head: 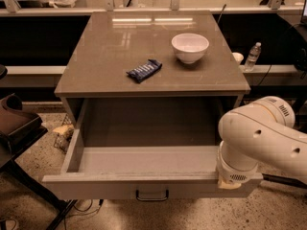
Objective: Open top drawer
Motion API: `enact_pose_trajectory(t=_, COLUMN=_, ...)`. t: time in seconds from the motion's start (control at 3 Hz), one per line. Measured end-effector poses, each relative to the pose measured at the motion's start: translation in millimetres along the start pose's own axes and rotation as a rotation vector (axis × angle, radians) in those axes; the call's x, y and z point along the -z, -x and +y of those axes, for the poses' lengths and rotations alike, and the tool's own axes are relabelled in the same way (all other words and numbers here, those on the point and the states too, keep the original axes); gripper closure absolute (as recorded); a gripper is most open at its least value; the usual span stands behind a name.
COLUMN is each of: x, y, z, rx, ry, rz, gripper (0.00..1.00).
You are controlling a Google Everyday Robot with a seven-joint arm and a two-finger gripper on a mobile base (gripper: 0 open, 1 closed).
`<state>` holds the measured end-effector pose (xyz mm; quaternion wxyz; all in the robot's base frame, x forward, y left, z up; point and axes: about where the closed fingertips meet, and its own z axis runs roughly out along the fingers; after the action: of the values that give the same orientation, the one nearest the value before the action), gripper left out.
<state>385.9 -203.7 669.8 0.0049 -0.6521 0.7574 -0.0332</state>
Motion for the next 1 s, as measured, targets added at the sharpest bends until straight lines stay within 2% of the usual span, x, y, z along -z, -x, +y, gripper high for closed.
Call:
enact_pose_trajectory(t=0.33, x=-0.1, y=0.0, z=0.1, rx=0.000, ry=0.000, rz=0.000, gripper=0.82)
enact_pose_trajectory(t=1.0, x=-0.1, y=0.0, z=0.1, rx=0.000, ry=0.000, rz=0.000, gripper=0.35)
